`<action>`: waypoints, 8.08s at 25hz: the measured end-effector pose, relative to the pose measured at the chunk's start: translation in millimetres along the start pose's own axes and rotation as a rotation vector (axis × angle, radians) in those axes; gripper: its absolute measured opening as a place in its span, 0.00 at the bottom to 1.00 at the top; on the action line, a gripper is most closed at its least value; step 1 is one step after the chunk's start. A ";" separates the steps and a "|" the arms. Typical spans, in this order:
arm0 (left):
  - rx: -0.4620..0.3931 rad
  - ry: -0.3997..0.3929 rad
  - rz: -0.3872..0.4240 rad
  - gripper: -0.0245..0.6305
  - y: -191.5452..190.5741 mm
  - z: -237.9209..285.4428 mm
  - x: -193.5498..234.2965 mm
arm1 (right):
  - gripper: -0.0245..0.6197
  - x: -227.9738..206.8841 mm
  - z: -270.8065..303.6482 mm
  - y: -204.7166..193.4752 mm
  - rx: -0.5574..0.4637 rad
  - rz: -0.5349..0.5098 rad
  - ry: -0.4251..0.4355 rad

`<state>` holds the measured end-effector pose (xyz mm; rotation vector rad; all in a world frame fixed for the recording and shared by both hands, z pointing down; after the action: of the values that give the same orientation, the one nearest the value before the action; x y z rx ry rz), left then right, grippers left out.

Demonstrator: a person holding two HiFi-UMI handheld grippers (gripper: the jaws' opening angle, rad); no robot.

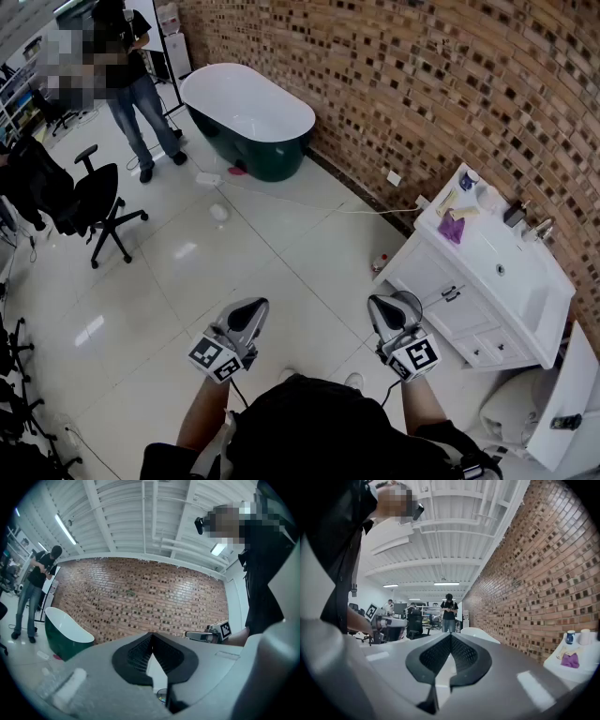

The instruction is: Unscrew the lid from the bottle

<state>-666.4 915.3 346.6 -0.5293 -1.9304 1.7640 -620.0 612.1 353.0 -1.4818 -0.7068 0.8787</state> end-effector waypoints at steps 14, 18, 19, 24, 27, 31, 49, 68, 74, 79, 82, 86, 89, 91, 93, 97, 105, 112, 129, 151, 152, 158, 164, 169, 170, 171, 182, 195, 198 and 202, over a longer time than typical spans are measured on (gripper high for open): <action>0.024 -0.407 -0.086 0.04 -14.1 60.0 -17.0 | 0.05 31.7 -84.4 -7.8 -0.038 0.050 -0.322; 0.030 -0.506 -0.090 0.04 -15.1 85.9 -48.3 | 0.05 28.5 -116.7 -7.3 -0.061 0.062 -0.412; 0.031 -0.527 -0.089 0.04 -15.3 91.7 -54.6 | 0.05 26.2 -123.8 -4.9 -0.064 0.058 -0.435; 0.030 -0.588 -0.106 0.04 -19.6 119.2 -89.6 | 0.05 14.1 -158.8 18.7 -0.129 0.041 -0.493; 0.024 -0.627 -0.104 0.04 -17.9 134.7 -121.1 | 0.05 5.8 -186.6 26.6 -0.158 0.041 -0.521; 0.026 -0.666 -0.096 0.04 -17.3 154.4 -157.8 | 0.05 -7.9 -221.8 24.1 -0.163 0.039 -0.547; 0.083 -0.906 -0.091 0.04 -39.7 251.0 -338.9 | 0.05 -53.5 -392.9 27.3 -0.213 0.024 -0.773; 0.085 -1.495 -0.126 0.04 -51.3 355.1 -481.2 | 0.05 -1.6 -492.4 50.1 -0.342 0.007 -1.348; 0.107 -1.654 -0.174 0.04 -60.4 354.2 -515.3 | 0.05 30.7 -497.7 55.3 -0.371 -0.012 -1.494; 0.115 -1.777 -0.188 0.04 -67.5 345.1 -542.1 | 0.05 70.1 -499.0 46.8 -0.345 -0.015 -1.641; 0.129 -1.834 -0.182 0.04 -70.8 337.5 -558.4 | 0.05 97.3 -497.8 42.6 -0.324 -0.017 -1.727; 0.121 -1.897 -0.164 0.04 -66.5 318.8 -581.1 | 0.05 128.8 -503.3 39.1 -0.300 -0.035 -1.799; 0.112 -1.924 -0.150 0.04 -63.8 301.1 -595.0 | 0.05 151.3 -515.8 31.3 -0.281 -0.034 -1.830; 0.111 -1.928 -0.135 0.04 -64.4 292.6 -603.8 | 0.05 163.8 -527.4 26.0 -0.274 -0.035 -1.841; 0.110 -1.924 -0.125 0.04 -63.0 285.7 -615.2 | 0.05 173.9 -541.4 24.5 -0.266 -0.042 -1.843; 0.098 -1.911 -0.119 0.04 -58.8 265.2 -648.0 | 0.05 190.6 -576.9 24.8 -0.236 -0.061 -1.845; 0.115 -1.868 -0.138 0.04 -60.5 215.1 -710.2 | 0.05 222.3 -642.4 12.8 -0.257 -0.061 -1.788; 0.159 -1.855 -0.100 0.04 -67.0 205.2 -735.1 | 0.05 228.4 -681.6 -8.2 -0.293 -0.006 -1.789; 0.126 -1.937 -0.158 0.04 -93.9 302.0 -890.4 | 0.05 143.6 -797.2 10.0 -0.236 -0.029 -1.905; 0.181 -1.884 -0.120 0.04 -144.1 413.4 -993.8 | 0.05 2.8 -925.7 14.1 -0.217 0.013 -1.818; 0.189 -1.881 -0.110 0.04 -148.6 412.7 -1002.5 | 0.05 -3.2 -935.8 12.7 -0.213 0.007 -1.802; 0.191 -1.797 -0.092 0.04 -158.1 422.8 -1078.8 | 0.05 -30.0 -1027.3 5.2 -0.252 -0.022 -1.720; 0.139 -1.760 -0.101 0.04 -148.0 425.4 -1164.3 | 0.05 -61.3 -1111.3 13.5 -0.276 -0.046 -1.633; 0.170 -1.696 -0.078 0.04 -158.0 429.6 -1196.3 | 0.05 -80.8 -1156.7 15.7 -0.275 -0.037 -1.552; 0.172 -1.683 -0.077 0.04 -159.9 430.6 -1200.0 | 0.05 -84.4 -1164.1 14.7 -0.265 -0.034 -1.540; 0.175 -1.672 -0.074 0.04 -161.8 431.9 -1203.3 | 0.05 -88.4 -1170.7 13.8 -0.256 -0.031 -1.530; 0.234 -1.624 -0.048 0.04 -188.1 467.8 -1203.2 | 0.05 -156.2 -1181.0 -1.3 -0.213 0.038 -1.434; 0.226 -1.628 -0.051 0.04 -186.4 532.7 -1207.8 | 0.05 -215.4 -1195.9 2.6 -0.246 0.080 -1.465; 0.224 -1.657 -0.058 0.04 -189.5 549.4 -1212.8 | 0.05 -229.8 -1197.8 5.4 -0.241 0.076 -1.488; 0.199 -1.714 -0.058 0.04 -182.9 573.4 -1223.4 | 0.05 -243.1 -1200.5 14.1 -0.238 0.063 -1.530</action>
<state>5.5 -270.2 391.6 1.6311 -2.3873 2.5357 267.4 -232.1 368.9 -0.7738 -1.8883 2.0135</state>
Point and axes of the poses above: the fingertips, and each gripper's own axes: z forward along the fingers, x to its left, y out of its top, the point moved 6 cm from there along -z, backward along the fingers, and after that the axes turned 7 degrees about z, right-handed, at the moved point
